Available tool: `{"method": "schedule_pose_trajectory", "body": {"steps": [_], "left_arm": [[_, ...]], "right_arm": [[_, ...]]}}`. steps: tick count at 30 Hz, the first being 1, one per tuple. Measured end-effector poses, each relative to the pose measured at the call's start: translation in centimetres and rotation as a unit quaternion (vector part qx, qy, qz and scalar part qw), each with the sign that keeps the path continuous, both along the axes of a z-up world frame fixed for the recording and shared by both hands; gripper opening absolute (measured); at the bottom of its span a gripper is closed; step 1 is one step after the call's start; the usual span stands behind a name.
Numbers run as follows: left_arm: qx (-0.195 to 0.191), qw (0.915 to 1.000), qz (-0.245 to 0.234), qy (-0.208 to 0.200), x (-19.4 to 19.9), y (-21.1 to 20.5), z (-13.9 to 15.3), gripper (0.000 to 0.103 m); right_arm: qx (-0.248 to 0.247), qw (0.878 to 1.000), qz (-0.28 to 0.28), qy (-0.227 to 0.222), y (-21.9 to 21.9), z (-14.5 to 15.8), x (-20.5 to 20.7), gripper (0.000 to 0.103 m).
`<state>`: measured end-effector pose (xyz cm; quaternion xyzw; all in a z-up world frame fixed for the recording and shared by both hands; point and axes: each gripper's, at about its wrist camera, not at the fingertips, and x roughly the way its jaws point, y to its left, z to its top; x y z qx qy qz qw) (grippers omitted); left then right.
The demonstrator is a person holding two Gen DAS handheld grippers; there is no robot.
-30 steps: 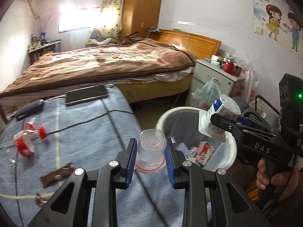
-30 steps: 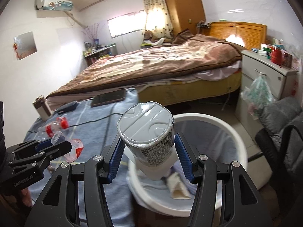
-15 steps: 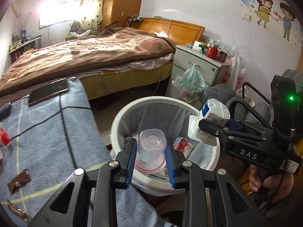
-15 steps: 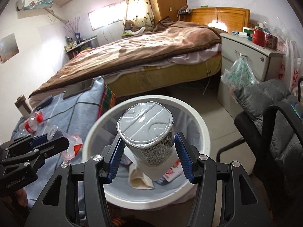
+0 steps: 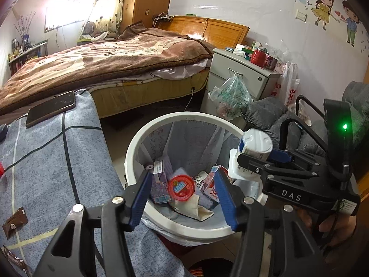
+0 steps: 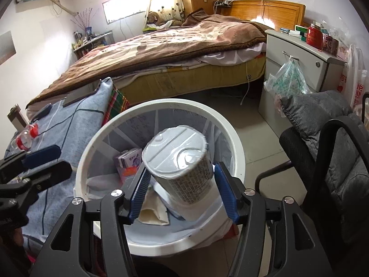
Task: Collect trash
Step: 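Carry both cups over the wastebasket and open both grippers, then move both grippers back to the table toward the brown snack wrappers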
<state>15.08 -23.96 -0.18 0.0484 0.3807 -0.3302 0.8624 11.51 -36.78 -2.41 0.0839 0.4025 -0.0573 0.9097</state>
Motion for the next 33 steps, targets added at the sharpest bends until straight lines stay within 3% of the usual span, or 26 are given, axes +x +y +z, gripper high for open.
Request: {"method": "schedule_pose_trajectory", "body": {"steps": [17, 33], "left_arm": [[-0.010, 0.9996, 0.020, -0.017, -0.5, 3.0, 1.1, 0.061], [-0.013, 0.9963, 0.069, -0.048, -1.5, 9.2, 2.6, 0.061]], "right_arm": [[0.004, 1.000, 0.000, -0.025, 1.2, 1.1, -0.3, 0.060], [0.012, 0.998, 0.019, -0.060, 5.0, 2.5, -0.7, 0.060]]}}
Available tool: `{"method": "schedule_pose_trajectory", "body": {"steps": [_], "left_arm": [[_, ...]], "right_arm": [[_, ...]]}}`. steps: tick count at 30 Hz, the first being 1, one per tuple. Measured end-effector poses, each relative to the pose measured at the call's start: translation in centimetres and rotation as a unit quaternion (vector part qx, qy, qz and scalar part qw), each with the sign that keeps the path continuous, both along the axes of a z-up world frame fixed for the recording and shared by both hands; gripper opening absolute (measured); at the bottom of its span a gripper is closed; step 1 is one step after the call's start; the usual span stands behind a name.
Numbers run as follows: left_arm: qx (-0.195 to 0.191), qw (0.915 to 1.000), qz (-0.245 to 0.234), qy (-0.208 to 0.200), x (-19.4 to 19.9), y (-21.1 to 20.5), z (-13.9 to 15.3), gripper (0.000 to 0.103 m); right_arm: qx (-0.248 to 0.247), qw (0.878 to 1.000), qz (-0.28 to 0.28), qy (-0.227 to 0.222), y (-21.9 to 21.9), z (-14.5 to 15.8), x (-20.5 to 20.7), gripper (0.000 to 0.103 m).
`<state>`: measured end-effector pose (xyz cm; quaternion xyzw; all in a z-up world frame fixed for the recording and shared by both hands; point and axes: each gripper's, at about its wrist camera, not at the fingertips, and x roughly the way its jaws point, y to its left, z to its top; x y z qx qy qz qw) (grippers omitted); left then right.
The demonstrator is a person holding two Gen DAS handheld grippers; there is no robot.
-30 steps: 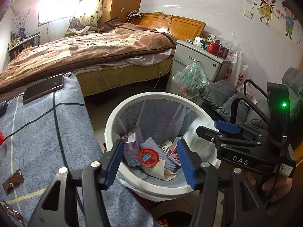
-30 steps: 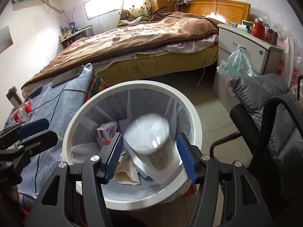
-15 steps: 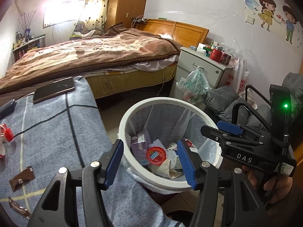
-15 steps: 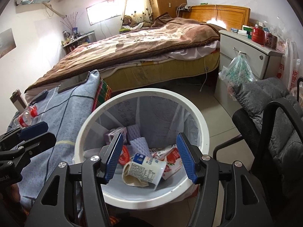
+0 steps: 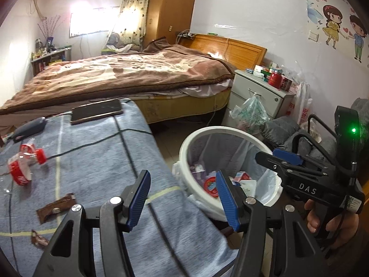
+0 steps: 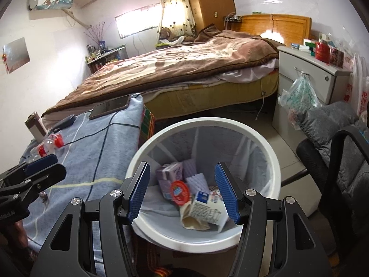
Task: Collect trash
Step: 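Move both grippers back to the table toward the brown snack wrappers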
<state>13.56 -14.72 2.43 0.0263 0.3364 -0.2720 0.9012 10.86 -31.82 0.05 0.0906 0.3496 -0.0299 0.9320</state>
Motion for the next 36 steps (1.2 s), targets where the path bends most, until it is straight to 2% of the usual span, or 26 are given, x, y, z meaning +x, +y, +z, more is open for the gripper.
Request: {"method": "schedule_pose_trajectory", "body": {"steps": [12, 18, 28, 36], "left_arm": [[-0.009, 0.9985, 0.054, -0.004, 0.1, 6.5, -0.2, 0.061], [-0.002, 0.9958, 0.091, -0.004, 0.1, 10.3, -0.5, 0.061], [0.005, 0.9873, 0.159, 0.008, -0.4, 17.3, -2.0, 0.061], [0.000, 0.9782, 0.207, 0.014, -0.8, 22.3, -2.7, 0.061]], "right_arm": [[0.000, 0.999, 0.049, -0.011, 4.7, 0.5, 0.8, 0.060], [0.001, 0.997, 0.079, -0.008, 7.1, 0.1, 1.4, 0.060], [0.002, 0.992, 0.128, 0.007, 11.5, -1.1, 2.1, 0.060], [-0.008, 0.978, 0.207, 0.023, 16.7, -2.1, 2.2, 0.060]]}}
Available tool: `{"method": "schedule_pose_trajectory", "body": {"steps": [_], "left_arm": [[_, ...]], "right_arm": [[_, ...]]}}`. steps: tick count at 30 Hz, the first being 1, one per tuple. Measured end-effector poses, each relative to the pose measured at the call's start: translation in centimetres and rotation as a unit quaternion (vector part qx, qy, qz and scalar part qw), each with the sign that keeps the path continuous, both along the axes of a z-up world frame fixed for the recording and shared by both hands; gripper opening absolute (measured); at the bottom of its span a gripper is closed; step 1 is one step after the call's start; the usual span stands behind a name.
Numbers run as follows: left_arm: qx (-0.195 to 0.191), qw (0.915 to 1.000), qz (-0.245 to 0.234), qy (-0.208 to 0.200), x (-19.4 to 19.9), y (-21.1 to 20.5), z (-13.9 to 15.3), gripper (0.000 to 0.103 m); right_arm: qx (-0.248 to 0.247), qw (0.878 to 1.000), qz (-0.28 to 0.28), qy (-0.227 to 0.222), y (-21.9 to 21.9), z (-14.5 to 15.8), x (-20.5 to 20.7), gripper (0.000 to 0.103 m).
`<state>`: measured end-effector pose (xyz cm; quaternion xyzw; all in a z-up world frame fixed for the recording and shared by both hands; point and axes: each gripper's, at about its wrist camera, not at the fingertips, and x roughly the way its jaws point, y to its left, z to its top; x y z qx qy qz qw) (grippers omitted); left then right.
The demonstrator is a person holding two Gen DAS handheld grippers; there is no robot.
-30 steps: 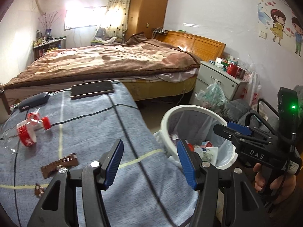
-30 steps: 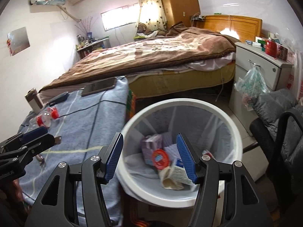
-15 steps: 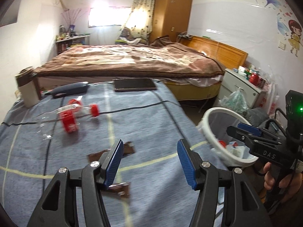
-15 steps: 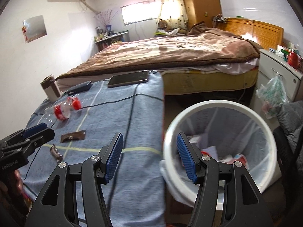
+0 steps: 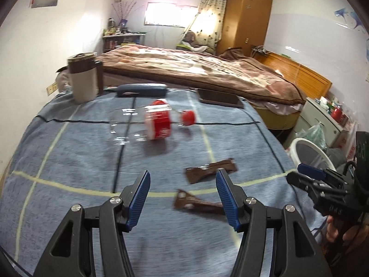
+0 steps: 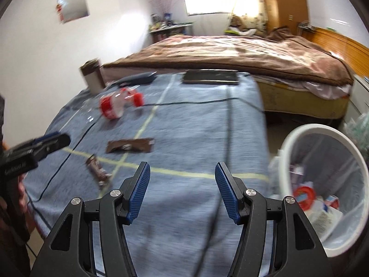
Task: Collect trash
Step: 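Move both grippers back to the table toward the brown snack wrappers, then grasp a brown snack wrapper with the right gripper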
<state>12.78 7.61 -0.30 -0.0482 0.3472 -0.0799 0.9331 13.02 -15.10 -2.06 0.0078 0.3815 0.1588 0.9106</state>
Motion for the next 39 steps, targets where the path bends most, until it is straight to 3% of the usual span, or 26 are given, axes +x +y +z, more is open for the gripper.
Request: {"method": "schedule_pose_trajectory", "body": {"steps": [17, 25, 29, 31, 39], "left_arm": [[-0.004, 0.9992, 0.037, 0.015, 1.4, 6.5, -1.0, 0.063], [-0.006, 0.9994, 0.030, 0.016, 2.9, 7.1, -1.1, 0.064], [-0.010, 0.9995, 0.022, 0.018, 4.4, 7.1, -0.9, 0.065], [-0.003, 0.9998, 0.016, 0.015, 5.3, 7.0, -0.6, 0.067], [-0.011, 0.9994, -0.005, 0.033, 9.2, 7.1, -1.2, 0.069]], "right_arm": [[-0.017, 0.986, 0.159, 0.044, 10.2, -2.5, 1.2, 0.060], [-0.047, 0.980, 0.180, 0.065, 12.0, -3.3, 2.0, 0.059], [-0.072, 0.980, 0.178, 0.055, 12.5, -3.3, 1.8, 0.039], [-0.073, 0.980, 0.179, 0.054, 12.3, -3.3, 1.8, 0.020], [-0.056, 0.985, 0.155, 0.056, 10.8, -3.1, 2.1, 0.016]]}}
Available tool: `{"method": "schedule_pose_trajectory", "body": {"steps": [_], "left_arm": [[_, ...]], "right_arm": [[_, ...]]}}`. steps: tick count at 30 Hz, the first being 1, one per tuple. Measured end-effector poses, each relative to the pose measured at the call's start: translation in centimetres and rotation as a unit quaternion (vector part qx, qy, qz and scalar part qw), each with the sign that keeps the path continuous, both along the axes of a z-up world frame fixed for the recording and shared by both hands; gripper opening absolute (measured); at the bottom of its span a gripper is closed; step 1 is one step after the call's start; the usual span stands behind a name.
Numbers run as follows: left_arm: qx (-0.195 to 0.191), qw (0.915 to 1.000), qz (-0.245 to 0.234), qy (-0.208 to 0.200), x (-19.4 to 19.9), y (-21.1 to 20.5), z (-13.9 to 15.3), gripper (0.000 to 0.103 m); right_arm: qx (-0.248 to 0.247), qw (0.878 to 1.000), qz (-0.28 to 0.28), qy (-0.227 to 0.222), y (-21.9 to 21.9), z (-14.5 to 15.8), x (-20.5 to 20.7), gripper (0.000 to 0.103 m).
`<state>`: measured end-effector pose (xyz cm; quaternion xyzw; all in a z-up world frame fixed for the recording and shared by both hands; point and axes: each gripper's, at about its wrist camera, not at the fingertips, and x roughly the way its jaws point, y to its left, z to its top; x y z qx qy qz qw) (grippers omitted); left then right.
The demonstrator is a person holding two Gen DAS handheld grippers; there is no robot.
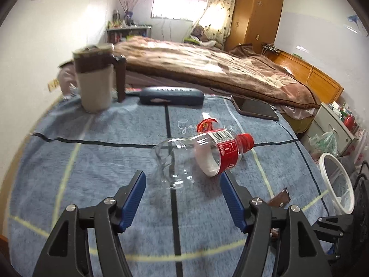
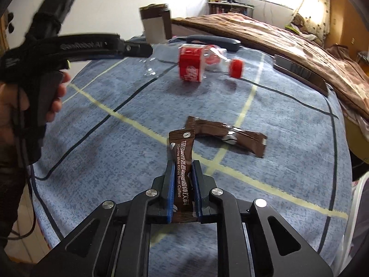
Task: Collect trash
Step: 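Grasp a brown snack wrapper with the right gripper, then grasp the clear Coca-Cola bottle around its middle with the left gripper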
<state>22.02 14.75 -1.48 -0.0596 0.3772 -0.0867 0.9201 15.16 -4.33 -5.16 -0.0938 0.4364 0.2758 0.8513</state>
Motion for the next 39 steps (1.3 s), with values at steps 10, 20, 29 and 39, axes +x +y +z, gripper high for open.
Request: {"method": "schedule_pose_trajectory", "body": {"steps": [10, 20, 29, 39], "left_arm": [[-0.034, 0.9987, -0.036, 0.012, 0.7, -1.9, -0.7, 0.069], [-0.002, 0.9911, -0.133, 0.003, -1.6, -7.5, 0.4, 0.070], [0.053, 0.9940, -0.095, -0.013, 1.1, -7.2, 2.0, 0.074], [0.059, 0.9935, -0.091, 0.033, 4.6, -9.9, -0.1, 0.074]], "right_arm": [[0.025, 0.999, -0.047, 0.001, -3.1, 0.3, 0.1, 0.016], [0.049, 0.995, -0.089, -0.004, -5.8, 0.8, 0.1, 0.016], [0.069, 0.993, -0.098, -0.013, -6.3, 1.3, 0.9, 0.017], [0.090, 0.988, -0.128, -0.017, -7.5, 1.6, 2.3, 0.017]]}}
